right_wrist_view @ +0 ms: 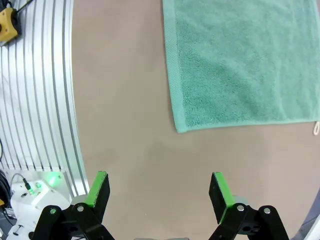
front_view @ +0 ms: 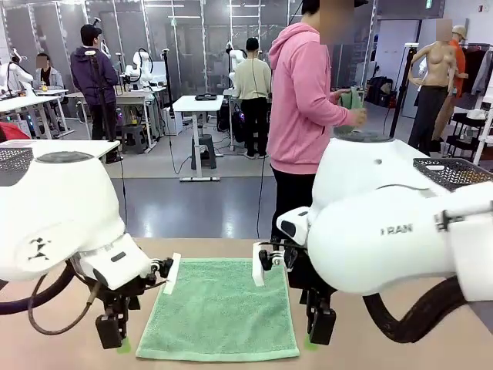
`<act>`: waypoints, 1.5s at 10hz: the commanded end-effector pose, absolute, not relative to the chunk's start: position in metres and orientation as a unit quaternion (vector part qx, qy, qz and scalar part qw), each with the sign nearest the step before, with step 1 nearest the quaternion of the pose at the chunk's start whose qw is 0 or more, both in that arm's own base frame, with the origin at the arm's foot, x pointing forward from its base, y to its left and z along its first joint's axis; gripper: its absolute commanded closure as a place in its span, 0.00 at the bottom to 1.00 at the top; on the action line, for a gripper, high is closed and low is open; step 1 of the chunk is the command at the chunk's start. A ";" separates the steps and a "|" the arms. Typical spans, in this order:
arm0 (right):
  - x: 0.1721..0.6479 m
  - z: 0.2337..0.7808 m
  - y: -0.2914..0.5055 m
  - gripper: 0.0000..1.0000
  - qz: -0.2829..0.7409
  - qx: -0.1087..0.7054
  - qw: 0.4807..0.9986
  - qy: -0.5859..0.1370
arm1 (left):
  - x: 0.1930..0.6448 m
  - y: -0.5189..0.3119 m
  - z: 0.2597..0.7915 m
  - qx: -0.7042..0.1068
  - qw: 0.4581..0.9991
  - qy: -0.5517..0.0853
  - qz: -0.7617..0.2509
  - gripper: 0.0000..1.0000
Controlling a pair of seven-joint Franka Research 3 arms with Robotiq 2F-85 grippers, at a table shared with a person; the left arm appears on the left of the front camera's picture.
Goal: Fold the towels and place them in the basket.
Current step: When a person lays out a Towel with hook on the table, fold it in half twice.
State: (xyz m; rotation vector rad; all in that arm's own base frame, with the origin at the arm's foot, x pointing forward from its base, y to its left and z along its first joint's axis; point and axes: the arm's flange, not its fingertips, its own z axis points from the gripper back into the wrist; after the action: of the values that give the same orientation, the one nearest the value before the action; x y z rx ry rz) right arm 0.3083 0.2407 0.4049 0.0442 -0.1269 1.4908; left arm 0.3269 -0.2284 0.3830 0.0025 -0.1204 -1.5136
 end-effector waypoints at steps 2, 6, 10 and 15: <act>0.301 0.361 0.226 0.00 0.703 0.006 0.709 -0.064 | 0.311 -0.219 0.348 -0.003 0.715 -0.071 -0.696 0.00; 0.319 0.329 0.225 0.00 0.718 0.005 0.691 -0.083 | 0.314 -0.220 0.333 -0.005 0.728 -0.057 -0.683 0.00; 0.328 0.312 0.240 0.00 0.708 0.005 0.704 -0.060 | 0.316 -0.223 0.319 -0.004 0.730 -0.042 -0.682 0.00; 0.336 0.300 0.249 0.00 0.703 0.009 0.710 -0.045 | 0.324 -0.225 0.301 -0.014 0.726 -0.040 -0.686 0.00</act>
State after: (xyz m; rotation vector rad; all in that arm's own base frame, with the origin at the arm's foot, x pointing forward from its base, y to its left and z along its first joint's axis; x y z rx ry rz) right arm 0.3420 0.2504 0.3079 0.0224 -0.0843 1.5846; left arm 0.3400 -0.2384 0.3153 -0.0131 -0.0501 -1.5078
